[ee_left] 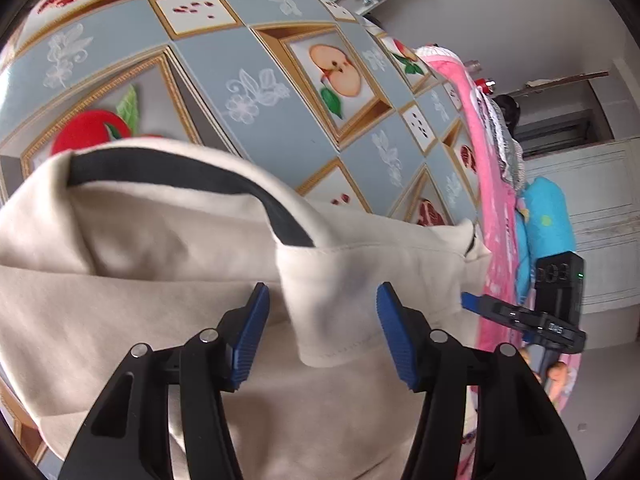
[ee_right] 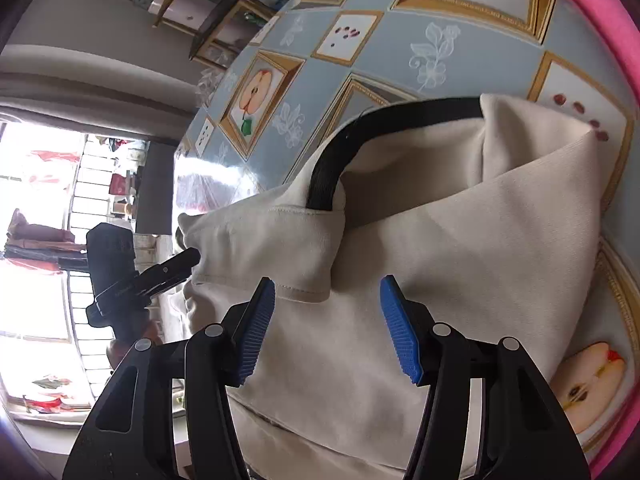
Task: Fold large clothes
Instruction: 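Carry the collar with both tools over the body toward the hem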
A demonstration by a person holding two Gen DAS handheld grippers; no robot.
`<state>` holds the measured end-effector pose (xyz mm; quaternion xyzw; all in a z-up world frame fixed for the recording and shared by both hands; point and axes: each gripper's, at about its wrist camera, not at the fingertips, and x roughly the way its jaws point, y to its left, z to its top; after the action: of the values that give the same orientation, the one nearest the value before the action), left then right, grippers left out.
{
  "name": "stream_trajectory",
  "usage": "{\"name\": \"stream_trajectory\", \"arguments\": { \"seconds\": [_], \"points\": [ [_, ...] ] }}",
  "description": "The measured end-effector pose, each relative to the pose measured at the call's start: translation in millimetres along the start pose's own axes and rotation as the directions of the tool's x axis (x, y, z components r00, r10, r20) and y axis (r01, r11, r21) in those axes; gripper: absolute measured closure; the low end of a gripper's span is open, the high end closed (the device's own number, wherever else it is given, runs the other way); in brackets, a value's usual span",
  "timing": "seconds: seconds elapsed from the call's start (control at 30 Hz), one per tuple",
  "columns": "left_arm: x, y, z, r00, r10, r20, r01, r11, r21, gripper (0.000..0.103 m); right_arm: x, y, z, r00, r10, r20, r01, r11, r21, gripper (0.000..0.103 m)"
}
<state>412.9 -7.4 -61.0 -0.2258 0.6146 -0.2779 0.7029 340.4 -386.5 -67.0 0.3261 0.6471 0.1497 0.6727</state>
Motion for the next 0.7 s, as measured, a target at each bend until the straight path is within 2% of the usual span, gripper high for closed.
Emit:
{"name": "stream_trajectory", "arguments": {
  "seconds": [0.1,0.13,0.17,0.23,0.27,0.3,0.4,0.53,0.63,0.7],
  "points": [
    [1.6,-2.8,-1.9,1.000,0.003,-0.002,-0.003,1.000,0.011,0.049,9.2,0.0,3.9,1.000,0.006,-0.005,-0.006,1.000,0.019,0.048],
    [2.3,-3.3,-2.0,1.000,0.007,0.000,-0.007,1.000,0.014,0.051,10.5,-2.5,5.5,1.000,0.012,-0.004,-0.012,0.999,0.031,0.048],
    [3.3,-3.0,-1.9,1.000,0.015,0.003,-0.015,1.000,0.013,0.057,11.5,-4.0,7.1,1.000,0.019,-0.004,-0.019,0.999,0.044,0.049],
    [4.6,-1.6,-2.2,0.999,0.033,0.006,-0.033,0.999,0.013,0.065,10.7,-5.4,7.5,0.999,0.043,-0.008,-0.043,0.997,0.058,0.057],
    [4.1,-0.9,-2.6,0.999,0.039,0.009,-0.039,0.999,0.017,0.069,11.7,-5.6,6.5,0.997,0.074,-0.022,-0.073,0.995,0.069,0.065],
    [3.7,-0.3,-2.8,0.999,0.044,0.011,-0.044,0.999,0.022,0.071,13.7,-5.0,5.8,0.994,0.099,-0.036,-0.096,0.993,0.075,0.069],
    [3.6,0.3,-3.1,0.999,0.047,0.008,-0.047,0.998,0.039,0.072,19.8,0.3,3.0,0.996,0.078,-0.051,-0.075,0.996,0.053,0.069],
    [4.3,0.9,-0.5,0.999,0.040,0.005,-0.040,0.999,0.030,0.073,31.3,-2.2,2.9,0.992,0.101,-0.076,-0.095,0.992,0.080,0.072],
    [3.0,-2.3,0.0,0.999,0.039,0.014,-0.040,0.998,0.048,0.081,32.3,1.4,3.0,0.991,0.108,-0.080,-0.103,0.993,0.065,0.078],
    [0.7,-8.7,-0.5,0.997,0.062,0.036,-0.065,0.993,0.095,0.087,32.2,7.1,4.8,0.994,0.091,-0.067,-0.089,0.995,0.039,0.084]
  ]
}}
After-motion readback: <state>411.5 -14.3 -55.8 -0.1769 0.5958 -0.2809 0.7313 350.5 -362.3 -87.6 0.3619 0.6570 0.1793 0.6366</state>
